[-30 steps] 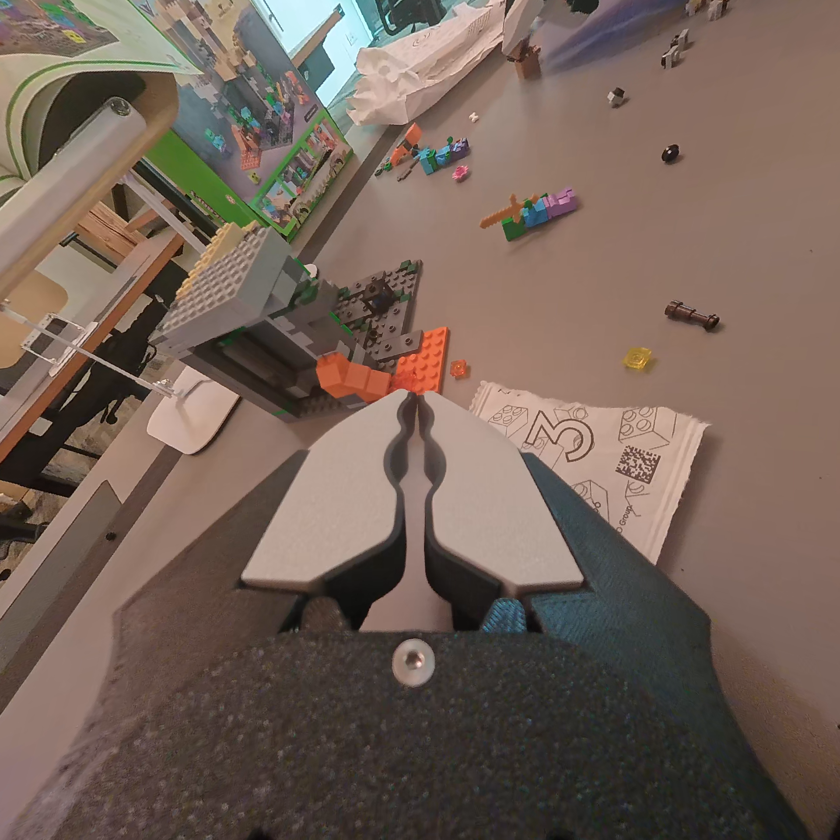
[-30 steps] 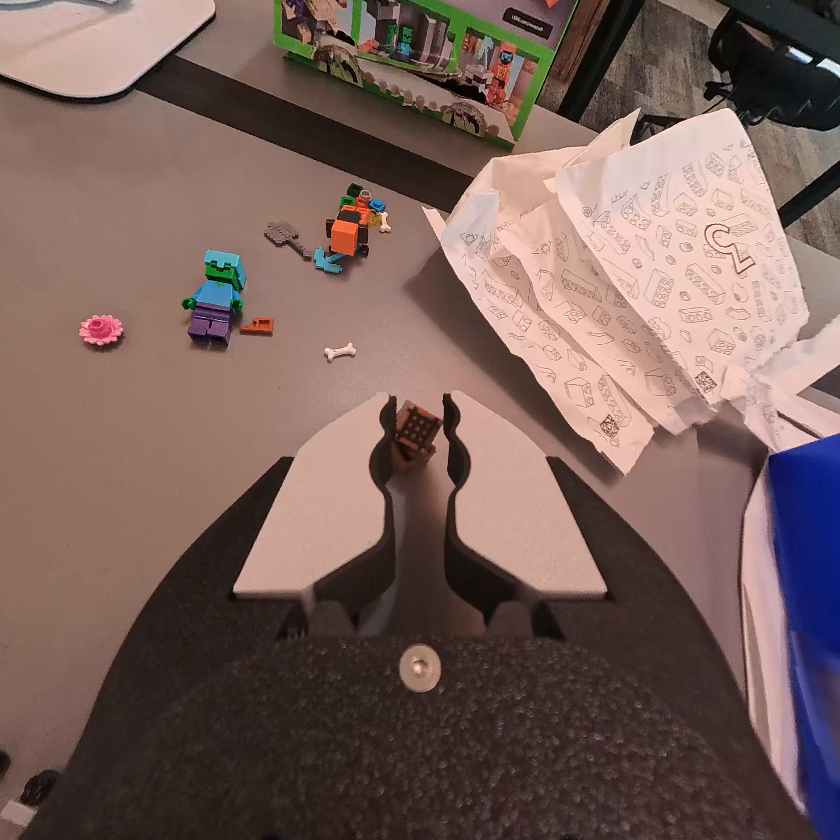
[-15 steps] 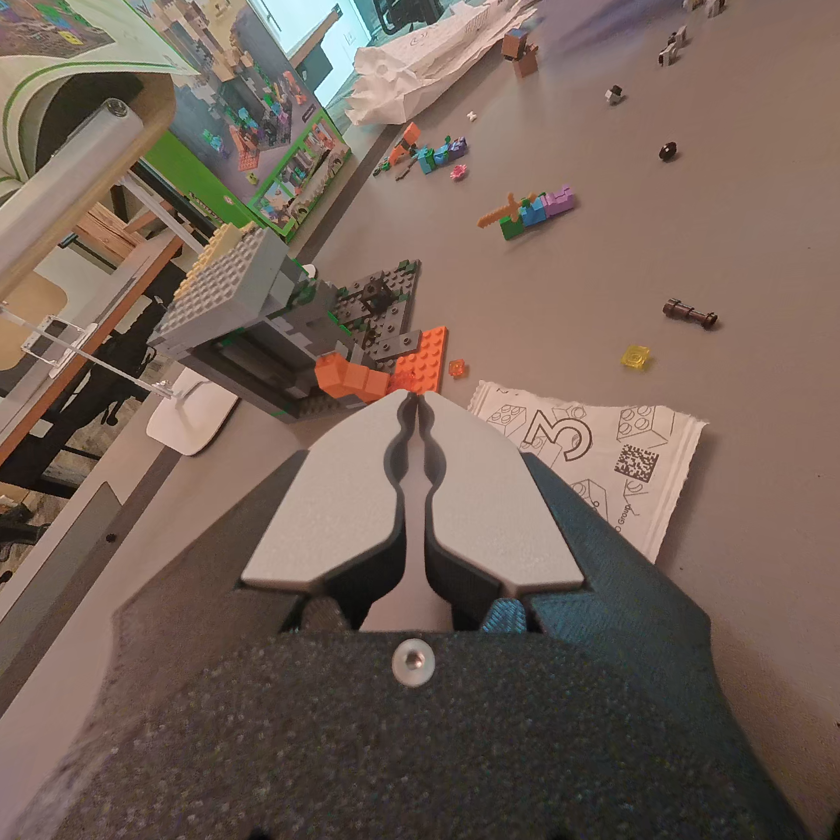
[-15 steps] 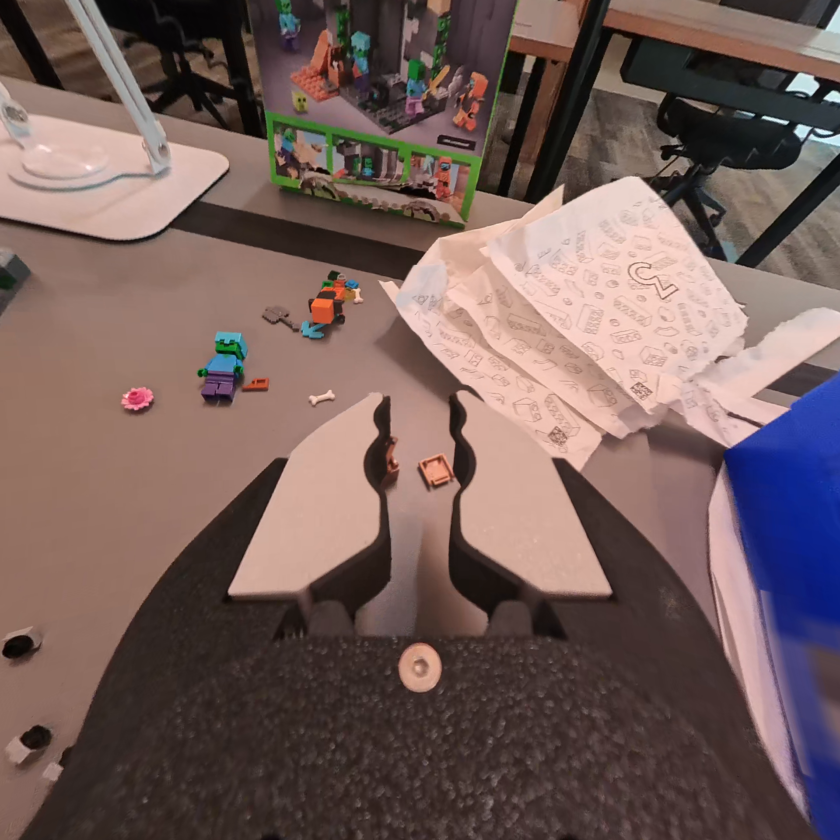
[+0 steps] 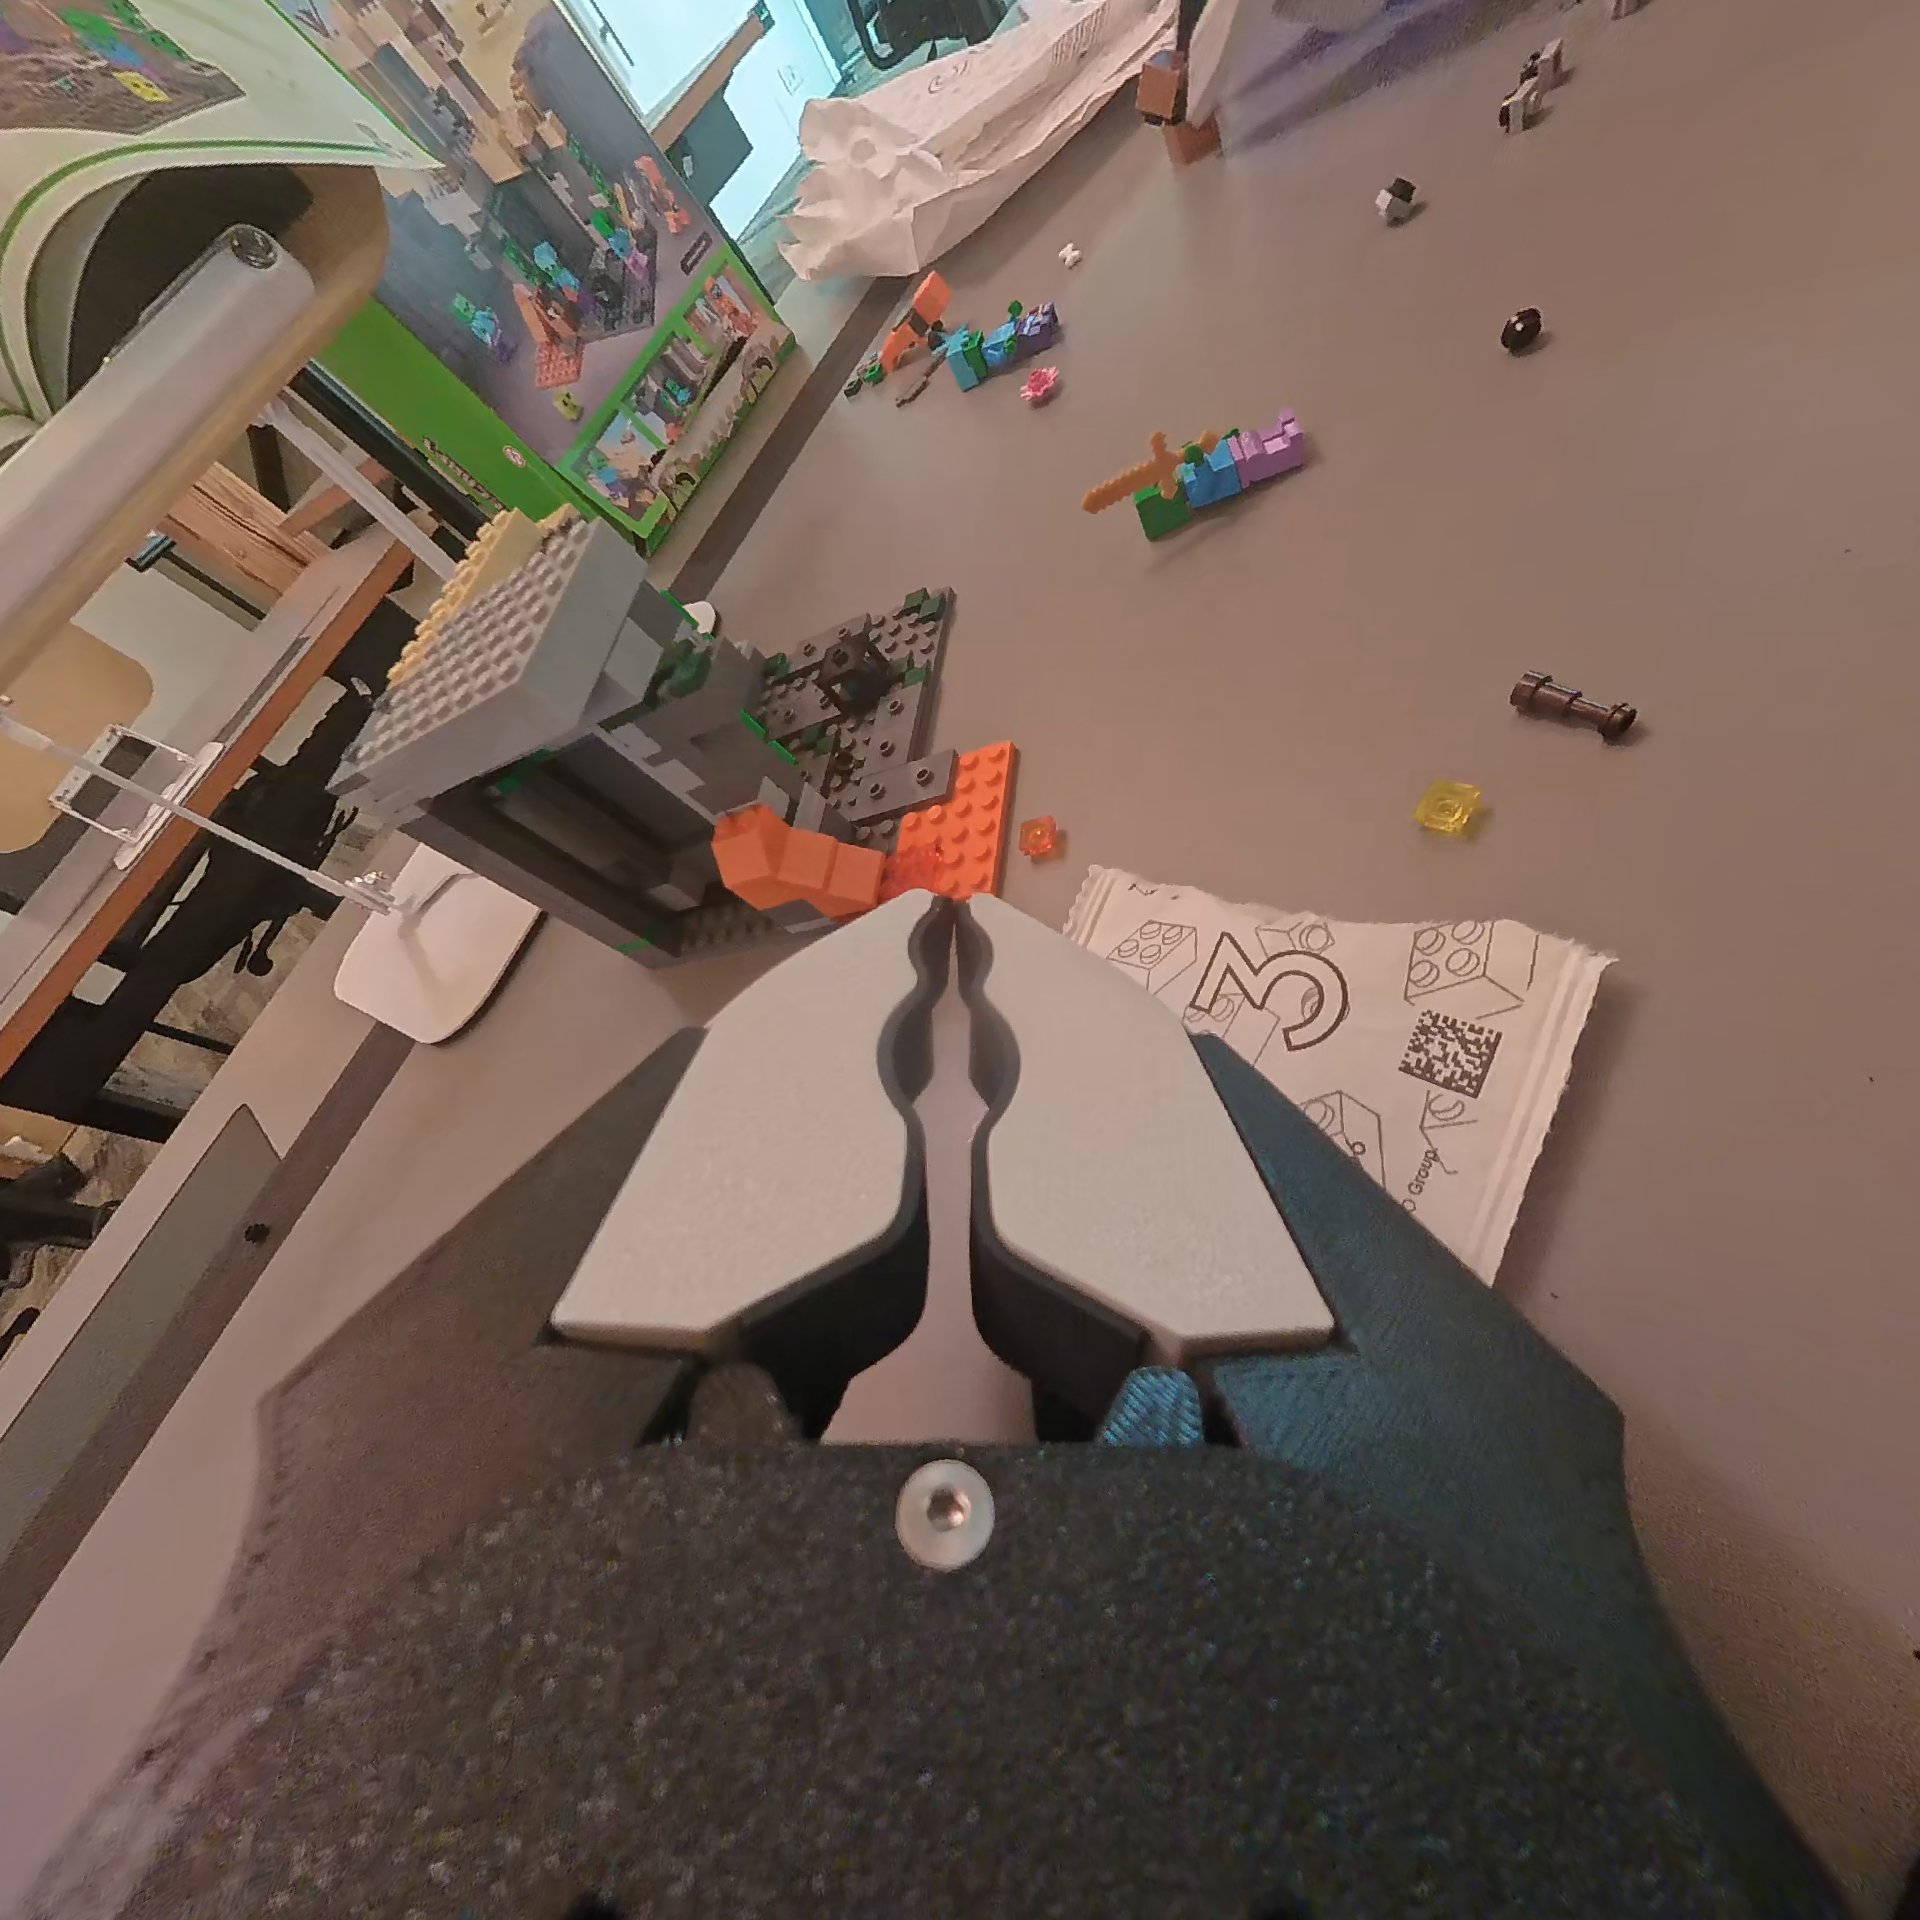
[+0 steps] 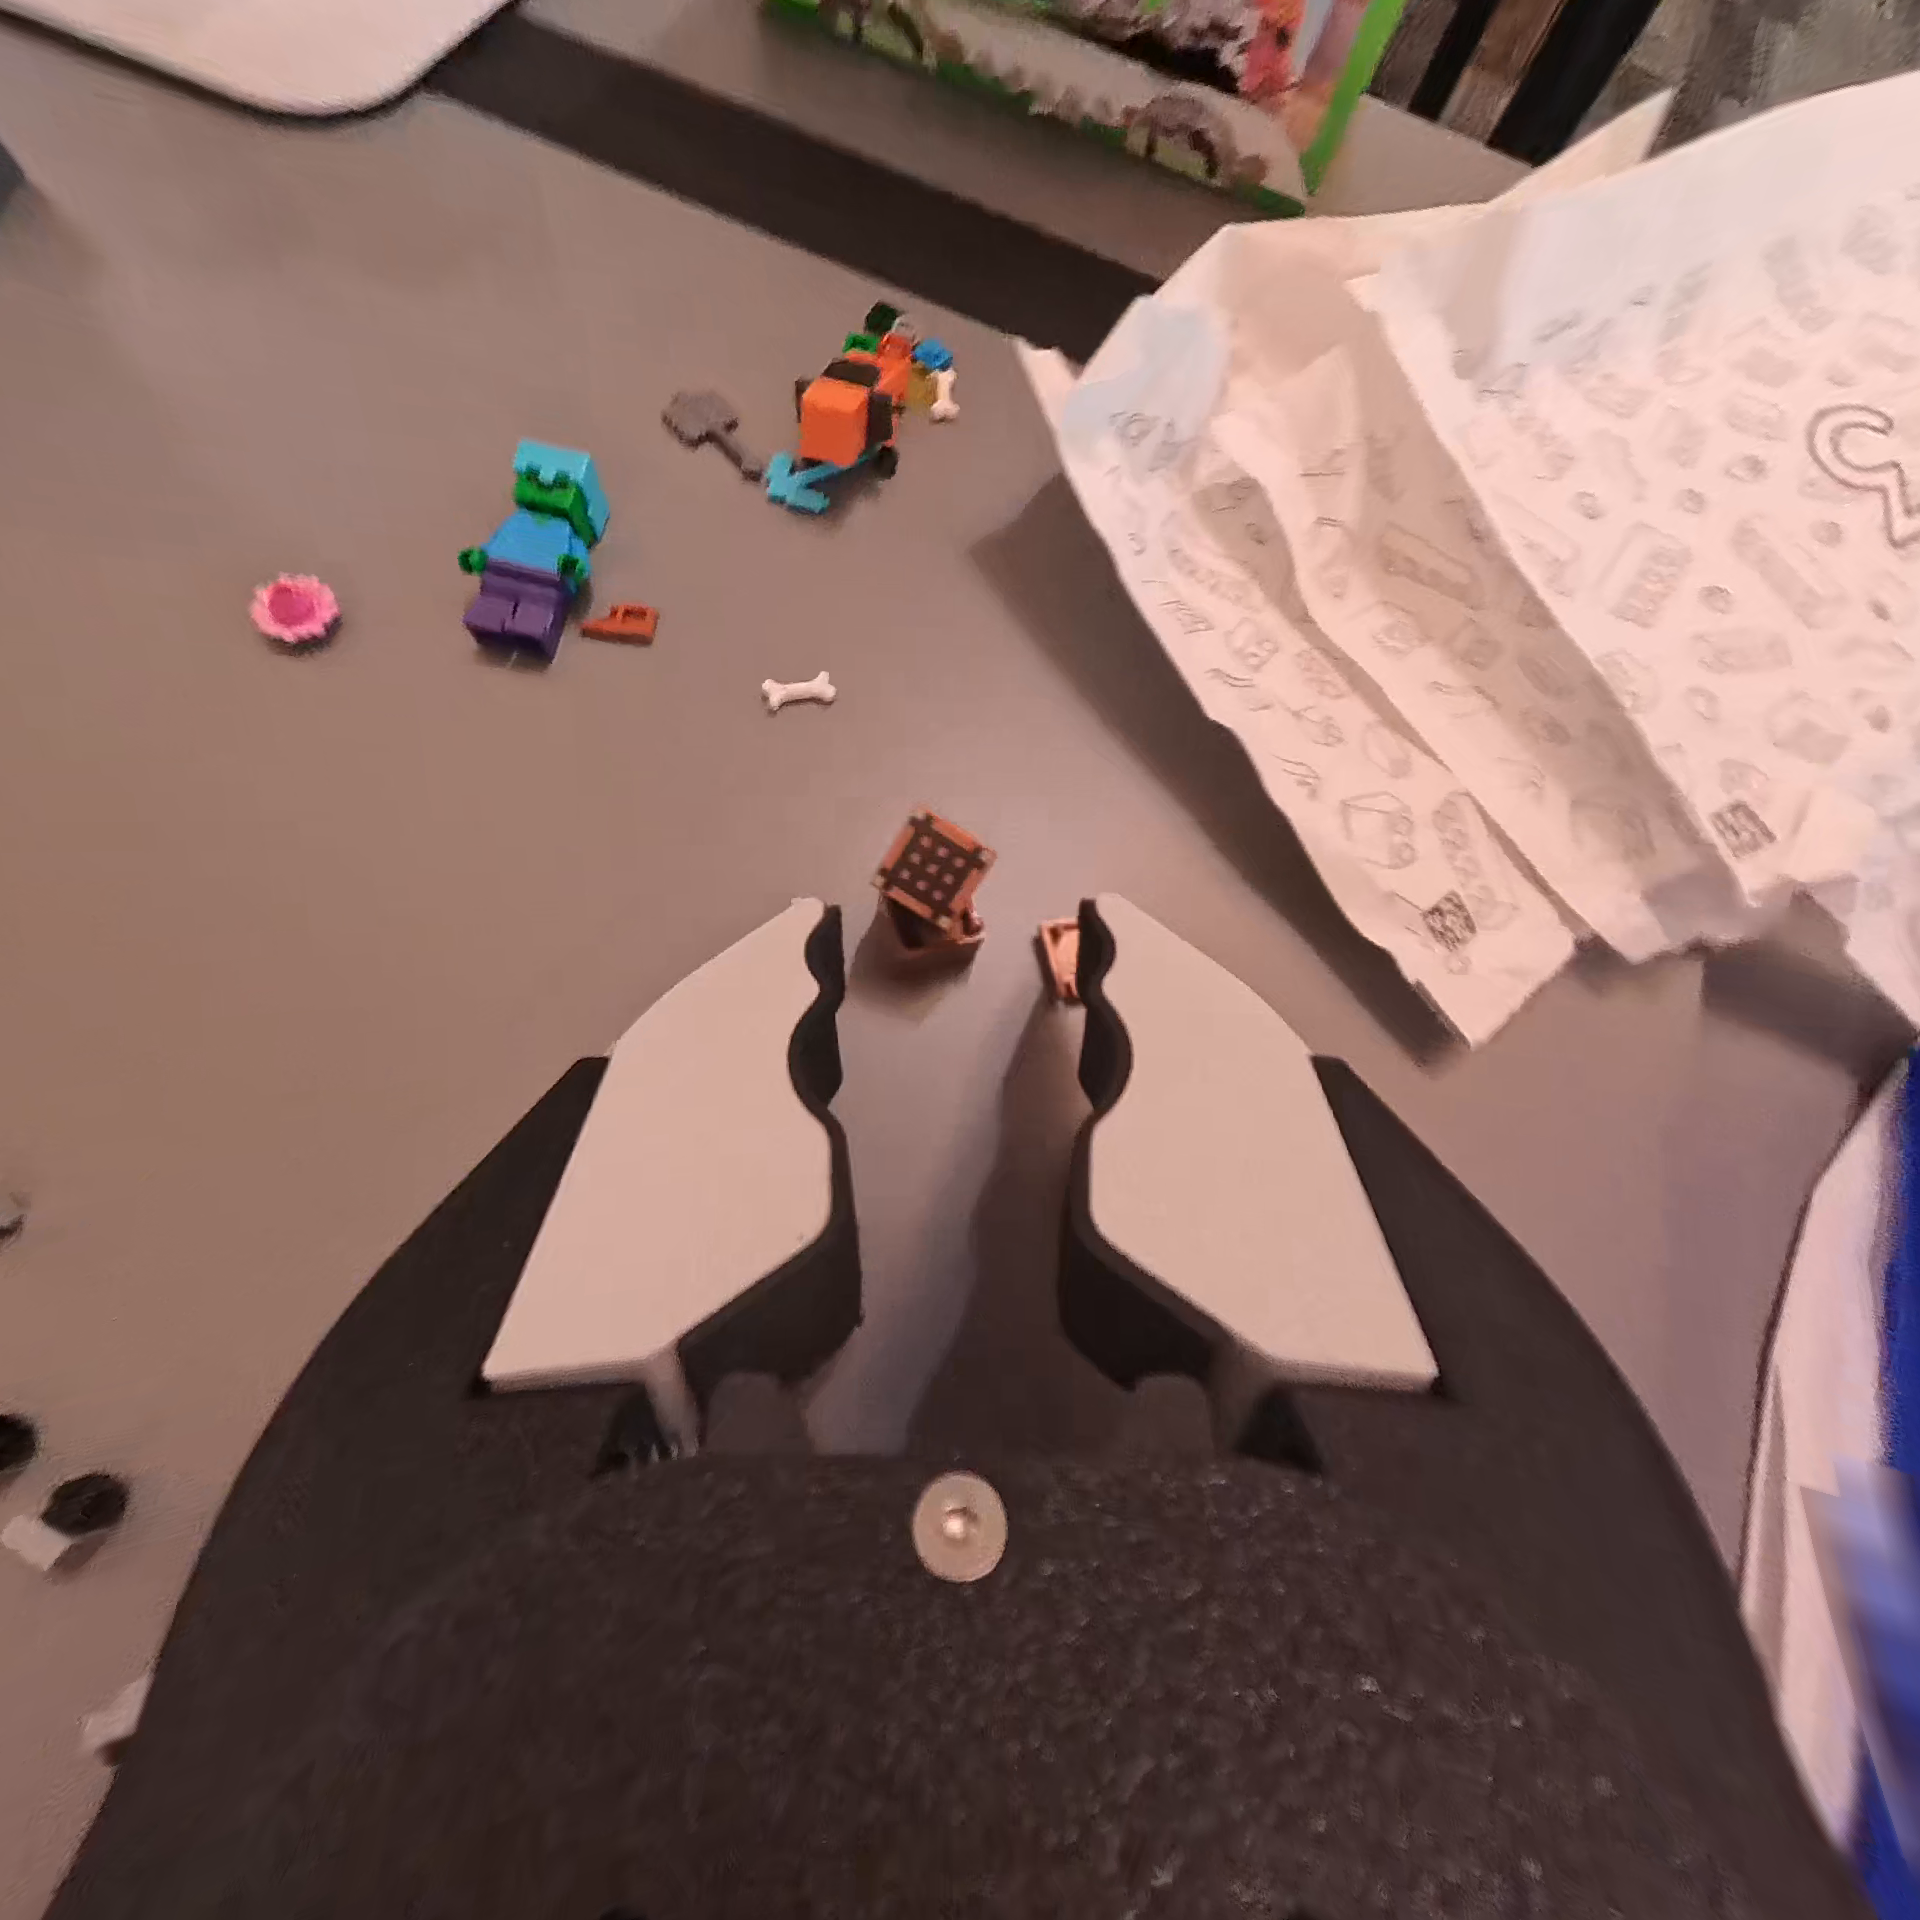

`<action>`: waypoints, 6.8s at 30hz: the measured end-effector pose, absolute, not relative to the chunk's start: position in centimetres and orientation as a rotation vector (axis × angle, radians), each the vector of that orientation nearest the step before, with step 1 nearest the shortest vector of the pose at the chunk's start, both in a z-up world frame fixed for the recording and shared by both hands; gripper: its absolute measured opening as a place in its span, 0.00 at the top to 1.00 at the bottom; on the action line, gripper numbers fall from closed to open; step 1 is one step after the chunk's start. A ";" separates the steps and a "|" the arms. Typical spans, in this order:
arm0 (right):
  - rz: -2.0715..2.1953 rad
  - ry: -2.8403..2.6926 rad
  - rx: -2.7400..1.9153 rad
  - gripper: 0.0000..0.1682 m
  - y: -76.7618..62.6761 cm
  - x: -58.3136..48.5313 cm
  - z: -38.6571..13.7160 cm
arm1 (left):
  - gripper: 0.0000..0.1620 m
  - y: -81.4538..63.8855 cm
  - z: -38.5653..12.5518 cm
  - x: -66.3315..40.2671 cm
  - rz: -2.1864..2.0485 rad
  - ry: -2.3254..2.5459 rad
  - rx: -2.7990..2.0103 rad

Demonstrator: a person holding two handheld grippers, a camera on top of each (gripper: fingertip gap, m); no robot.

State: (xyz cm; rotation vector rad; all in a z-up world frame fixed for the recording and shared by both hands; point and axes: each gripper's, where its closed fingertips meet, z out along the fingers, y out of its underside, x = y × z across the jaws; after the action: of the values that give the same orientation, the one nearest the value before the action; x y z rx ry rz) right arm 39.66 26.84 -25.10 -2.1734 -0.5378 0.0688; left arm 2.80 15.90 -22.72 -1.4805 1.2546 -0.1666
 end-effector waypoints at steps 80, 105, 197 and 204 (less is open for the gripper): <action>0.792 -1.618 -1.563 0.90 8.2 6.2 -21.1 | 0.68 8.6 -23.2 3.8 -0.881 1.485 -1.666; 0.924 -1.521 -1.561 0.85 8.5 5.4 -18.8 | 0.65 8.4 -20.0 4.2 -1.085 1.313 -1.530; 0.410 -0.884 -2.130 0.91 24.3 32.9 -22.3 | 0.60 10.7 -22.8 4.6 -0.583 1.406 -1.532; 0.874 -1.380 -1.636 0.91 13.0 12.1 -15.5 | 0.60 10.7 -22.8 4.6 -0.576 1.402 -1.541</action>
State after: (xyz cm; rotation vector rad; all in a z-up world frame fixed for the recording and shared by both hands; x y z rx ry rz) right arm 12.08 12.96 -15.46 -1.6362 -1.3803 0.8737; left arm 4.60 10.74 -22.84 -1.5414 1.4016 -0.5755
